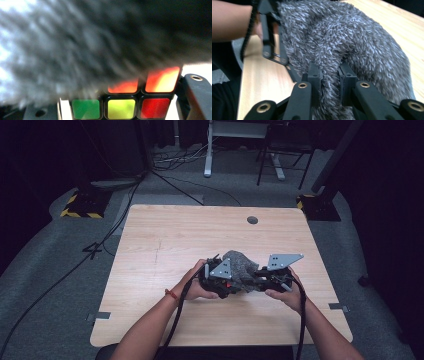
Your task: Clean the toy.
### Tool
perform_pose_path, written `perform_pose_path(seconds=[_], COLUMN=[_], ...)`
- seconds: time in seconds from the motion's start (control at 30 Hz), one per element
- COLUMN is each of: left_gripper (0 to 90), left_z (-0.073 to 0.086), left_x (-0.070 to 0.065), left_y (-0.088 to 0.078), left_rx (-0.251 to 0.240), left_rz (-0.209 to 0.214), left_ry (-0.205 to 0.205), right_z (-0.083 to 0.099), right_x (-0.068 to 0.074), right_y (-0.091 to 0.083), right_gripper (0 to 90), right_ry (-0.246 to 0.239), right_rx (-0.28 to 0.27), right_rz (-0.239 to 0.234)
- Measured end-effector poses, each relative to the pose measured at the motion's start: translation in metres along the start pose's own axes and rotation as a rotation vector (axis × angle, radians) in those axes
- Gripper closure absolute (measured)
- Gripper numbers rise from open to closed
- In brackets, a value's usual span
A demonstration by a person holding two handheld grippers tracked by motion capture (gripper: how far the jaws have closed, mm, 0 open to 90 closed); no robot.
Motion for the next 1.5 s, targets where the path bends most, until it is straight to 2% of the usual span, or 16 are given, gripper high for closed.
perform_pose_path(seconds=[0.07, 0.13, 0.2, 0.27, 0.33, 0.43, 0.5, 0.67, 0.77, 0.87, 1.0, 1.1, 1.2, 1.27, 1.37, 1.5], left_gripper=[33.5, 33.5, 33.5, 33.5, 33.5, 33.5, 33.5, 33.5, 33.6, 33.6, 33.6, 33.6, 33.5, 33.5, 33.6, 33.6], left_z=[0.0, 0.0, 0.0, 0.001, 0.002, 0.002, 0.001, 0.001, -0.005, -0.009, -0.005, 0.0, 0.0, -0.001, -0.002, -0.004], left_x=[0.001, 0.0, 0.001, 0.002, 0.003, 0.001, 0.001, 0.002, 0.005, 0.008, 0.009, 0.011, 0.006, -0.001, -0.003, 0.0], left_y=[0.0, -0.001, 0.0, 0.0, 0.001, 0.002, 0.002, -0.003, -0.011, -0.017, -0.019, -0.018, -0.01, -0.005, -0.003, -0.009], left_rx=[0.001, -0.002, 0.002, 0.008, 0.009, 0.013, 0.007, -0.015, -0.064, -0.081, -0.075, -0.042, -0.031, -0.015, -0.019, -0.048], left_rz=[-0.001, 0.0, 0.0, -0.011, -0.012, -0.008, -0.01, -0.002, -0.006, -0.017, -0.021, -0.044, -0.019, 0.001, 0.007, 0.0], left_ry=[0.002, 0.002, 0.002, -0.002, -0.005, 0.002, 0.003, -0.008, -0.028, -0.019, -0.025, -0.017, -0.011, 0.016, 0.021, 0.005], right_z=[0.005, 0.01, 0.014, 0.011, 0.005, -0.001, -0.003, 0.006, 0.016, 0.02, 0.014, 0.007, -0.001, -0.004, -0.006, -0.002], right_x=[-0.009, -0.016, -0.018, -0.012, 0.0, 0.008, 0.008, -0.012, -0.018, -0.014, -0.004, 0.001, 0.009, 0.015, 0.015, 0.0], right_y=[0.0, -0.002, -0.003, -0.004, -0.003, 0.001, 0.002, 0.001, -0.001, -0.001, -0.001, -0.005, -0.006, -0.002, 0.001, -0.003], right_gripper=[75.8, 75.8, 75.8, 75.8, 75.8, 75.6, 75.7, 75.9, 76.0, 76.0, 75.9, 75.9, 75.9, 75.8, 75.8, 75.8], right_ry=[0.012, 0.034, 0.024, 0.011, -0.003, -0.029, -0.019, -0.004, 0.014, 0.005, -0.027, -0.038, -0.047, -0.061, -0.065, -0.025], right_rx=[0.033, 0.048, 0.068, 0.054, 0.027, 0.022, 0.008, 0.058, 0.093, 0.101, 0.094, 0.068, 0.041, 0.037, 0.03, 0.025], right_rz=[0.045, 0.063, 0.082, 0.054, 0.001, 0.0, 0.005, 0.097, 0.101, 0.063, 0.041, 0.032, 0.005, -0.008, 0.017, 0.071])
Point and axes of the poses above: each handheld gripper's, and its own axes: y roughly forward along the jaws, z roughly out of its underside, x roughly to its left, the point moved 10 cm from there along y, roughly forward along the jaws, and after that the axes turned 1 degree about -x, right-handed, at the moved point
